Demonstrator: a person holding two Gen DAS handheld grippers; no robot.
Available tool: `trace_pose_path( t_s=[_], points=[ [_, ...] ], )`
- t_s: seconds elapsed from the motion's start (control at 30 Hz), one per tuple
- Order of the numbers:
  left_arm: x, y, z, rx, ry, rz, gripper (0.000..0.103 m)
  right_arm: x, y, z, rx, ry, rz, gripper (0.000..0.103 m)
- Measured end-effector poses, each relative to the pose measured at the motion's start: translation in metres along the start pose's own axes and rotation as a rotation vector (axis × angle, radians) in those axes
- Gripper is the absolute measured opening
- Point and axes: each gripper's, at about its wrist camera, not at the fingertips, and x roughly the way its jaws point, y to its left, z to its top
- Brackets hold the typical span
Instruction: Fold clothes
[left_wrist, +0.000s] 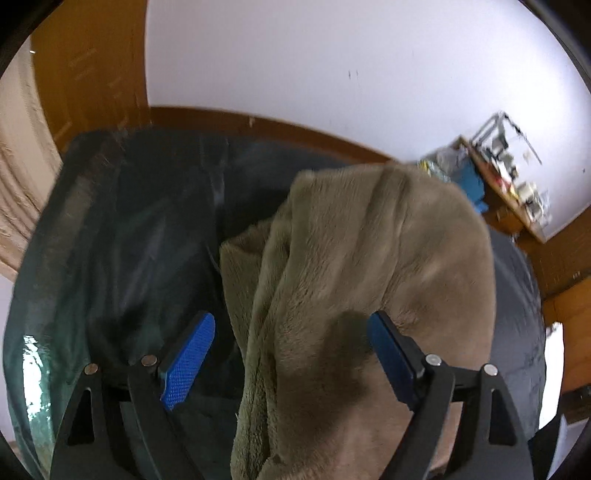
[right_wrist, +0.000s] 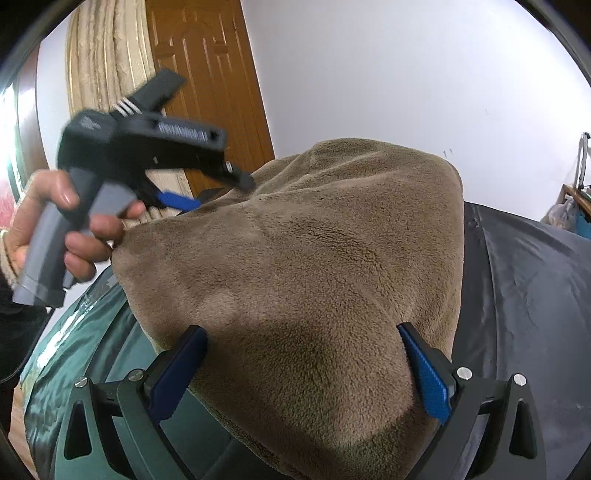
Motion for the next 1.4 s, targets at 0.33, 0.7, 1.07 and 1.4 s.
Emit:
trace_pose_path(
  t_s=[0.33, 0.7, 1.07, 1.4],
  points=[
    [0.035, 0.03, 0.004, -0.019, 0.161, -0.217, 0.096, 0.009, -0.001, 0.004, 0.014, -0.006, 0.011, 0.103],
    [0.044, 0.051, -0.002, -0.001, 0.182, -0.293, 0.101, -0.006, -0.043, 0.025, 0.224, -0.012, 0.196, 0.103],
    [0.043, 0.059, -0.009, 0.046, 0.173, -0.35, 0.1, 0.013, -0.132, 0.03, 0.503, 0.047, 0.16, 0.103],
    [0.041, 0.067, -0.011, 0.066, 0.188, -0.368, 0.098, 0.057, -0.136, 0.024, 0.53, 0.123, 0.284, 0.103]
  ],
)
